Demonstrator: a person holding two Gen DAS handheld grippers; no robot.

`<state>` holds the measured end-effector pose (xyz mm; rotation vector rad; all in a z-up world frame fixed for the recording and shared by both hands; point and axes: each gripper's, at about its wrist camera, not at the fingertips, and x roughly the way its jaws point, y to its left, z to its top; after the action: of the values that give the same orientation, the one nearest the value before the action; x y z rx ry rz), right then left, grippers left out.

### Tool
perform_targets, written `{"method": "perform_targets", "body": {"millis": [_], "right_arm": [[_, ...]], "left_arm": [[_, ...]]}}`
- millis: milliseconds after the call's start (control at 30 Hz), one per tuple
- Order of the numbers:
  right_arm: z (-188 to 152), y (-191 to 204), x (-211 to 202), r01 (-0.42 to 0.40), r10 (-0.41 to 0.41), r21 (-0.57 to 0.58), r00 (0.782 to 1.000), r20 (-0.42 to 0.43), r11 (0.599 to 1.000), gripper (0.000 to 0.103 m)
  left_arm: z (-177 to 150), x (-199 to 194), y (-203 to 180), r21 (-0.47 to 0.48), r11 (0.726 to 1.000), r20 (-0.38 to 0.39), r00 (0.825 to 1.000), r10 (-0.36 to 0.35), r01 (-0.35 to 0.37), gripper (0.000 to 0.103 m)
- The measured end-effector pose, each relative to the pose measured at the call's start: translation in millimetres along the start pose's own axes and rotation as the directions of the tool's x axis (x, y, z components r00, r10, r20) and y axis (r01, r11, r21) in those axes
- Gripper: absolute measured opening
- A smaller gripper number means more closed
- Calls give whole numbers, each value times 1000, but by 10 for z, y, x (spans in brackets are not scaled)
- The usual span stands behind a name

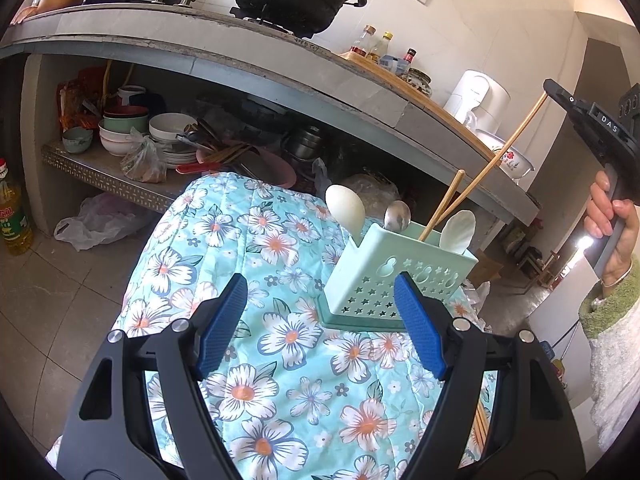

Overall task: Organize utensils
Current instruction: 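Open the right tool to release the chopstick and withdraw from the holder, then reach the right tool down to the wooden chopsticks and grasp them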

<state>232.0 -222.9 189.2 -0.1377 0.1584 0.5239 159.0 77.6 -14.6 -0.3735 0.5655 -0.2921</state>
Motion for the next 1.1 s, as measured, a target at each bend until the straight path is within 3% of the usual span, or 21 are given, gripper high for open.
{"method": "perform_targets", "body": {"millis": [267, 500, 833, 967, 1033, 1100], "right_arm": [[-107, 54, 174, -23, 23, 11, 999, -38, 1000, 6], [-414, 135, 448, -35, 36, 9, 992, -124, 999, 6], [-919, 307, 818, -67, 68, 11, 958, -279, 998, 6], [-958, 364, 800, -89, 95, 35, 953, -289, 995, 7], [-953, 367, 780, -97, 108, 52, 950, -292, 994, 10], [-938, 352, 740, -100, 117, 72, 951, -287, 992, 23]], "left_arm": [[-13, 15, 23, -5, 1000, -4, 1000, 4, -4, 72], [-27, 28, 54, -8, 1000, -11, 1000, 15, -15, 72], [-23, 38, 72, -7, 1000, -18, 1000, 23, -23, 72], [-23, 37, 73, -8, 1000, -22, 999, 27, -27, 72], [-23, 37, 67, -8, 1000, -25, 999, 28, -28, 72], [-25, 27, 54, -7, 1000, -26, 999, 28, -29, 72]]}}
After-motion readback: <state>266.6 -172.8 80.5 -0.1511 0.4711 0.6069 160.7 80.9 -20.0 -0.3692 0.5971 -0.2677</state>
